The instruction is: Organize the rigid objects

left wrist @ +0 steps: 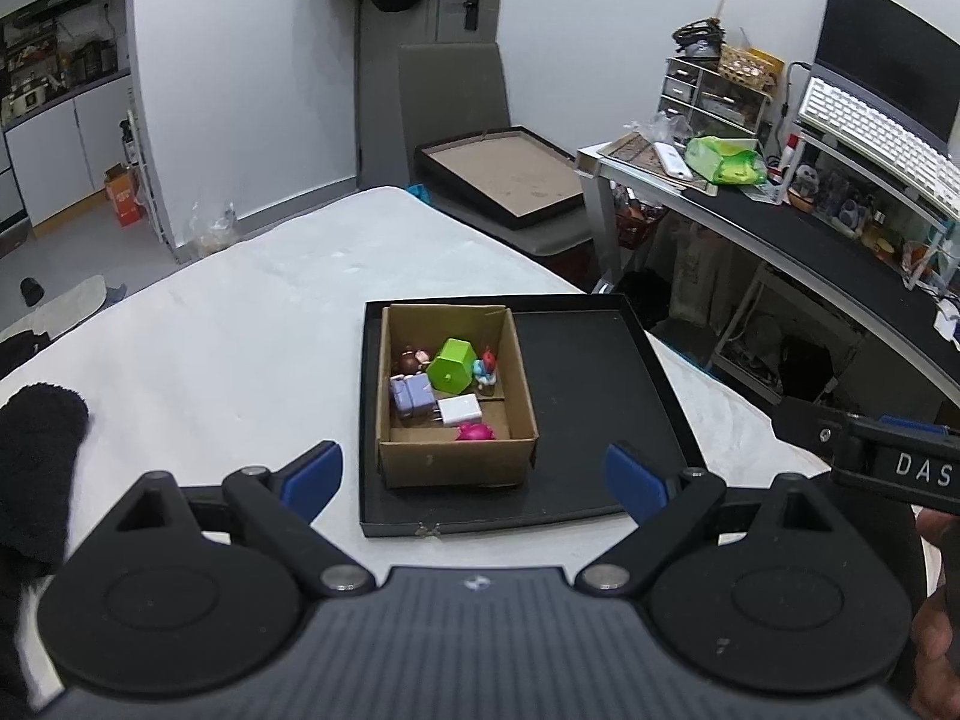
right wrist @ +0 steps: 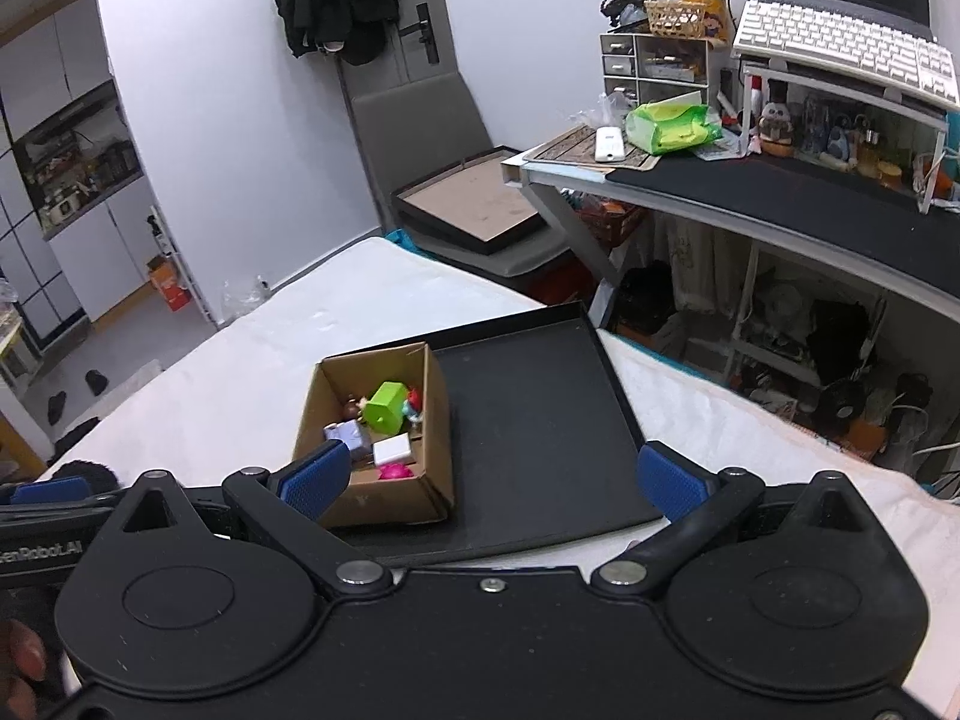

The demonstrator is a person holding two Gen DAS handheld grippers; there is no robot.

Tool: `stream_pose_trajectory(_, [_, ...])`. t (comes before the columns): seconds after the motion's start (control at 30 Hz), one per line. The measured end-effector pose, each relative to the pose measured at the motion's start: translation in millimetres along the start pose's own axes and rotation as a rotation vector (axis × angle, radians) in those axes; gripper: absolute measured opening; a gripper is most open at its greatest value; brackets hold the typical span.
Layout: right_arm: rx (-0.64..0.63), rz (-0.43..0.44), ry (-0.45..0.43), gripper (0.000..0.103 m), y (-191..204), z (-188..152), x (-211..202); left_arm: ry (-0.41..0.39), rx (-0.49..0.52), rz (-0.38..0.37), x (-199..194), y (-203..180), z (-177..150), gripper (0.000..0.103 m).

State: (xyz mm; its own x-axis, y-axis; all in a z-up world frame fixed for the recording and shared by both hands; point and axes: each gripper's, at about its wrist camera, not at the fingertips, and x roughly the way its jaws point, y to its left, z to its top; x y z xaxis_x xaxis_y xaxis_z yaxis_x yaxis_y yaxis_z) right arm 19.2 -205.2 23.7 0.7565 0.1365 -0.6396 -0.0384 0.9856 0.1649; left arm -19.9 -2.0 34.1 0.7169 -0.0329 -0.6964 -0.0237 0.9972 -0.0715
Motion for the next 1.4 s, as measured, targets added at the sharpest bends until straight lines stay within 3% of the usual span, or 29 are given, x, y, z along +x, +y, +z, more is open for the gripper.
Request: stream_pose_trajectory(1.4, [-0.041,-0.005,-0.034,0.103,10,-6,-17,-0.021,-0.012,0.006,-12,7,-10,0.094])
